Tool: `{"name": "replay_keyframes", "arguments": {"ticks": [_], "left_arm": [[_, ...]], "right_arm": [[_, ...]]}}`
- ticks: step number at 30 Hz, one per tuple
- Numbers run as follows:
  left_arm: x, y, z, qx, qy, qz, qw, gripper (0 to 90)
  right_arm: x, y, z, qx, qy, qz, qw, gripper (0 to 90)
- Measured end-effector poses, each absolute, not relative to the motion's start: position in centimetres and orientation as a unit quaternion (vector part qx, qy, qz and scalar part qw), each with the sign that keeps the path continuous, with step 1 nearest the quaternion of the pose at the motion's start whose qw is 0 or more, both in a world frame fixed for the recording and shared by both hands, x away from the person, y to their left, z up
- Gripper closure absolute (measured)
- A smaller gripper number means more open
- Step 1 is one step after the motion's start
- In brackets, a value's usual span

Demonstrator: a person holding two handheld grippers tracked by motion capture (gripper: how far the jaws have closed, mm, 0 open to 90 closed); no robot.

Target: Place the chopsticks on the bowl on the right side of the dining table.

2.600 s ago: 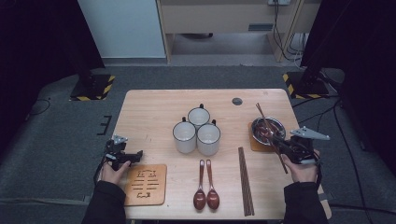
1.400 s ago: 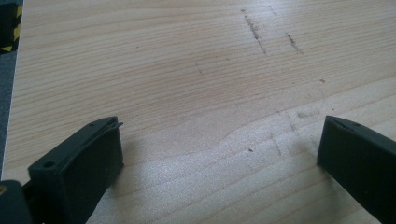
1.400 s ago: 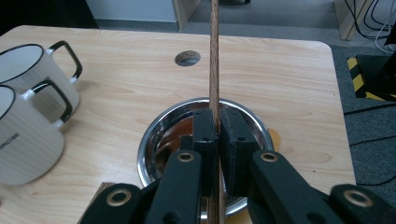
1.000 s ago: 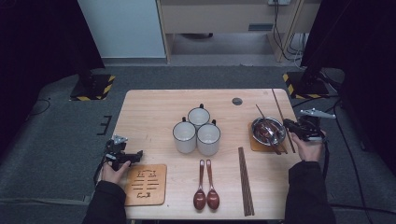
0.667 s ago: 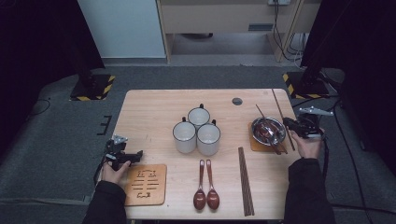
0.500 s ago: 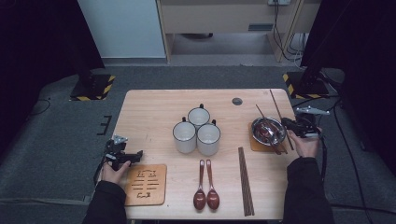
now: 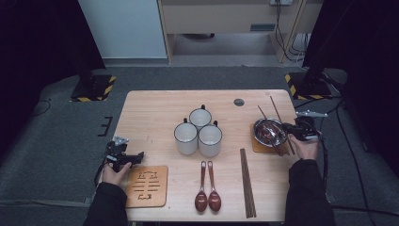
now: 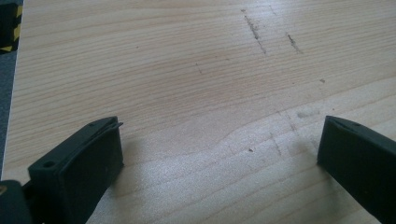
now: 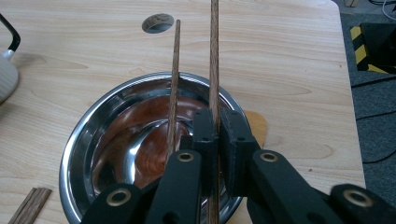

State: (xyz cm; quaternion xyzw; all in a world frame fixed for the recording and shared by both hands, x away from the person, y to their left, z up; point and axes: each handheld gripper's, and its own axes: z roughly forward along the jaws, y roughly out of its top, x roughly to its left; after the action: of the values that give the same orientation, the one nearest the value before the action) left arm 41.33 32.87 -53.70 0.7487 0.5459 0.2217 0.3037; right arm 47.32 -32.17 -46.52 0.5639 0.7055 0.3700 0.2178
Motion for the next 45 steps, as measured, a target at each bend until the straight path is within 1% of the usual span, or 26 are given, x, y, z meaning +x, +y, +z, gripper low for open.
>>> {"name": "replay_keyframes", "arguments": {"ticks": [23, 36, 39, 41, 45], "left_arm": [[41.3, 32.9, -53.7, 0.749, 0.546, 0.222, 0.304, 0.0], [41.3, 32.9, -53.7, 0.749, 0.546, 0.222, 0.304, 0.0], [41.3, 32.9, -53.7, 0.749, 0.546, 0.222, 0.304, 0.0], [41.3, 32.9, -53.7, 0.749, 0.546, 0.222, 0.304, 0.0], [41.3, 32.9, -53.7, 0.749, 0.546, 0.222, 0.304, 0.0]], "right_arm": [[47.8, -31.3, -47.5, 0.575, 0.721, 0.336, 0.192, 85.4], [47.9, -31.1, -47.8, 0.569, 0.728, 0.333, 0.188, 85.2], [47.9, -31.1, -47.7, 0.569, 0.727, 0.335, 0.190, 84.5], [47.8, -31.2, -47.6, 0.569, 0.724, 0.339, 0.193, 80.6], [47.7, -31.4, -47.4, 0.567, 0.724, 0.343, 0.193, 81.2]]}}
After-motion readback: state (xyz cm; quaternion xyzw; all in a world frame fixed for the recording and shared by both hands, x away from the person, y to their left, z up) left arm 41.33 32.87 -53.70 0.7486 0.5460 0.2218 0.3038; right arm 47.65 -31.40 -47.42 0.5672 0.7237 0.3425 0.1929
